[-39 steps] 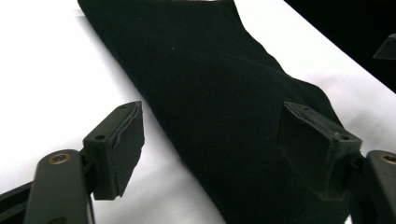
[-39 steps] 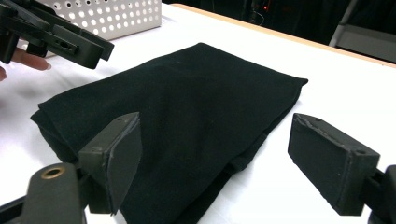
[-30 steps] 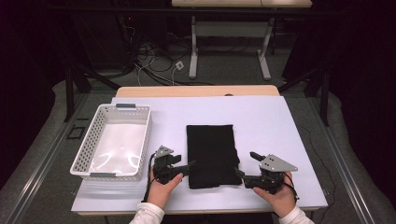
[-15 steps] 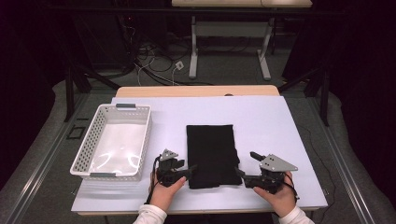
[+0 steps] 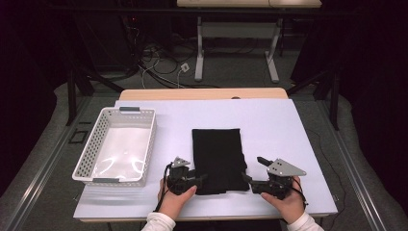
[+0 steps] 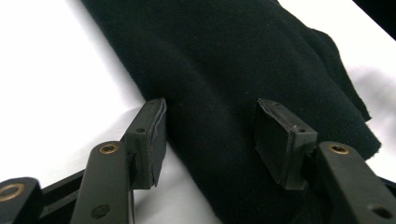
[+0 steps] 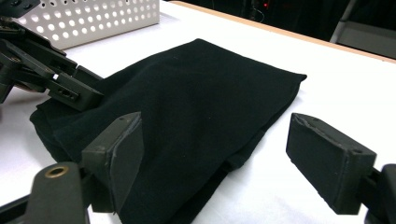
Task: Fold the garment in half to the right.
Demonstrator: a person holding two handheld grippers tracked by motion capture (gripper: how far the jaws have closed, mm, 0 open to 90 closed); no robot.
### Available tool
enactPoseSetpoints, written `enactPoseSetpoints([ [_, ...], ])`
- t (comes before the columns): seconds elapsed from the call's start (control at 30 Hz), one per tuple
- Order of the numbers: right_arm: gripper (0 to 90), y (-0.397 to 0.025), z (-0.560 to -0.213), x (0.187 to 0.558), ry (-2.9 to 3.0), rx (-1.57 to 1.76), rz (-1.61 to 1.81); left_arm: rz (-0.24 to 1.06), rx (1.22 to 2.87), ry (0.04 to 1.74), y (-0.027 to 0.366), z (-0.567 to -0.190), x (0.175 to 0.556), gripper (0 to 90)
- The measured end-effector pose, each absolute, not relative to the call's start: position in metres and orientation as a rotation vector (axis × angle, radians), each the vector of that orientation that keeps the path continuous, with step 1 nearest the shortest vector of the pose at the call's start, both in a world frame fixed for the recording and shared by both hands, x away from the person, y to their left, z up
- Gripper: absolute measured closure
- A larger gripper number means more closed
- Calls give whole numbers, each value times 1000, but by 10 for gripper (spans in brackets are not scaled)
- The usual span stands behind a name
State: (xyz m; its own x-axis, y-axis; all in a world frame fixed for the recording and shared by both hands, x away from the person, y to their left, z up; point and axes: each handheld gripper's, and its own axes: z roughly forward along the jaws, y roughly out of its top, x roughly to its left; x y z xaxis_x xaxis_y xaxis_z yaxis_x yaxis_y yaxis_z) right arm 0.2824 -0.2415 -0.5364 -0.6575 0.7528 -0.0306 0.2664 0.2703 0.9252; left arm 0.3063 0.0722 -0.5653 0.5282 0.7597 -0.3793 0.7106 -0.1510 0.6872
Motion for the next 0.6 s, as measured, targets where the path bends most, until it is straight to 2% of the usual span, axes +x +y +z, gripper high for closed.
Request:
enactPoseSetpoints([
  [0.1, 188, -242, -537, 283, 2078, 921, 1373, 105, 1908, 1196, 70, -565, 304, 457],
  [0.23, 188, -243, -537, 283, 2073, 927, 1377, 77, 1907, 1201, 72, -564, 303, 457],
  [0.6, 189, -244, -538, 284, 2075, 940, 1378, 116, 1968, 1177, 69, -562, 290, 449],
])
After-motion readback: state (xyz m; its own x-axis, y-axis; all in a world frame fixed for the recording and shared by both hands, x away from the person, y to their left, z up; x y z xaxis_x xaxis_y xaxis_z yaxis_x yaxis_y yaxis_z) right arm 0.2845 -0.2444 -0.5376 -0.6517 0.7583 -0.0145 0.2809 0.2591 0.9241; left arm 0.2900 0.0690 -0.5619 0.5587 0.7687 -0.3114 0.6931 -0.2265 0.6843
